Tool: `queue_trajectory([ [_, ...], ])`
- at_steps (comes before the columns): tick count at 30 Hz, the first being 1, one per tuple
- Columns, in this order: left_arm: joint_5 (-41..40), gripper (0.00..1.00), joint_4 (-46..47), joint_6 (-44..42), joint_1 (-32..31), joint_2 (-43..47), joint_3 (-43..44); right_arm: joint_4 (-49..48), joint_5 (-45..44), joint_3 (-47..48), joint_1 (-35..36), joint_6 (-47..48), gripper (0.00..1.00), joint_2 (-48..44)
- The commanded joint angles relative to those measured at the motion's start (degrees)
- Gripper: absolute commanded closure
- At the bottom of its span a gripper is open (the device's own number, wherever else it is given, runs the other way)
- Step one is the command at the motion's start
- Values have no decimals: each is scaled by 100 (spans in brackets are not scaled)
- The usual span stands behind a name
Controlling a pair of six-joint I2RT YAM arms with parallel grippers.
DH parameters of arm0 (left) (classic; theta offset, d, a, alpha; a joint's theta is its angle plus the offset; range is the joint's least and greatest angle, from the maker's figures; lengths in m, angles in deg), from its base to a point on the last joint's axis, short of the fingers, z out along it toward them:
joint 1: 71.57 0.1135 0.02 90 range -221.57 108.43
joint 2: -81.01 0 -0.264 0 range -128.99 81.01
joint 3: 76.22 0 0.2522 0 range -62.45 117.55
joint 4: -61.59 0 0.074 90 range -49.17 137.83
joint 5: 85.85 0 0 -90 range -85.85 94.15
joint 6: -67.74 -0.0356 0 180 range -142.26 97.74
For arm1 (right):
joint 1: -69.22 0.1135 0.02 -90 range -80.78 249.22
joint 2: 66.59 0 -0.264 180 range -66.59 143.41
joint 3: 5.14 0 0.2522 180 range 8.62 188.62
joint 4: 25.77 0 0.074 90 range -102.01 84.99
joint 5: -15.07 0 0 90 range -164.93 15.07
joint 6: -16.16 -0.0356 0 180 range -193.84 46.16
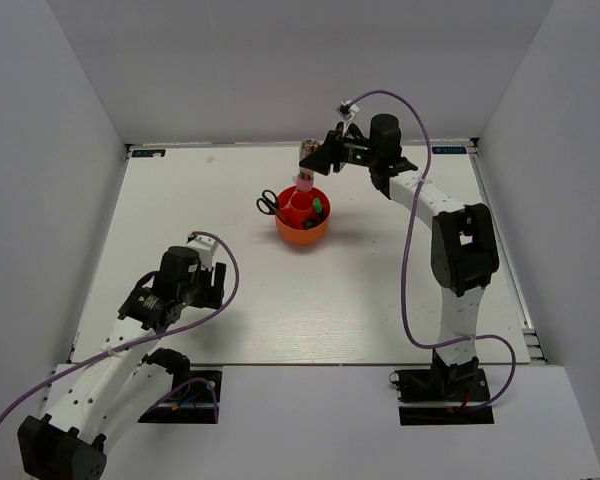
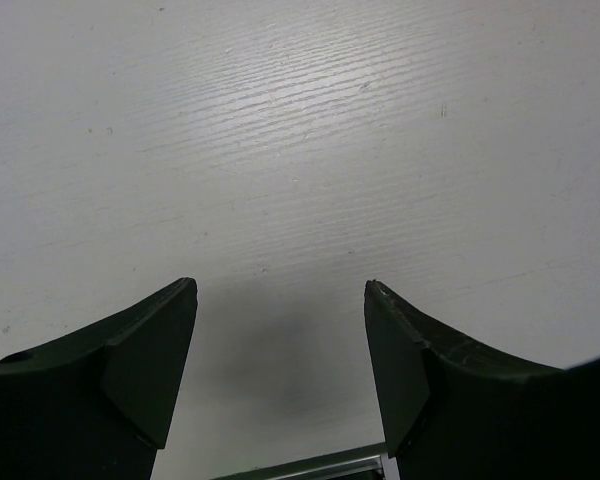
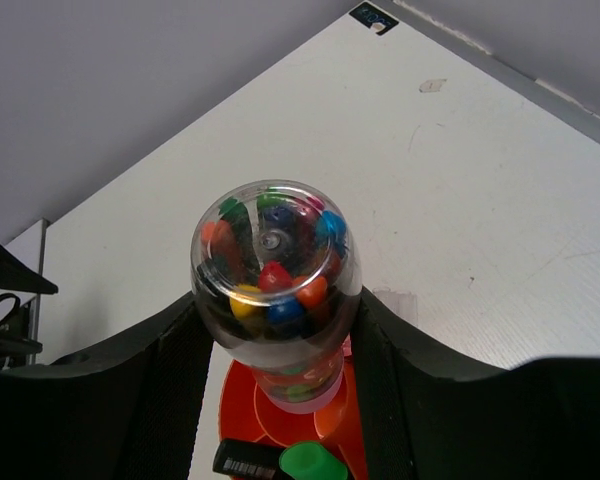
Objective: Sort the stationery into containers
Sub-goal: Place the stationery in the storage box.
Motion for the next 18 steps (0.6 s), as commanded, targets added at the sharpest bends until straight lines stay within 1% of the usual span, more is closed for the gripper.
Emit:
queue_trajectory([
  [1,-48,22,10,-20,20,27,-20,-498,221,-93,-7,-130,100,-10],
  [8,-30,22,10,-20,12,54,-12,-384,318,-146,19,-33,100,43],
  [18,-13,22,18,-28,29,80,-12,-173,318,-374,63,380,100,113],
])
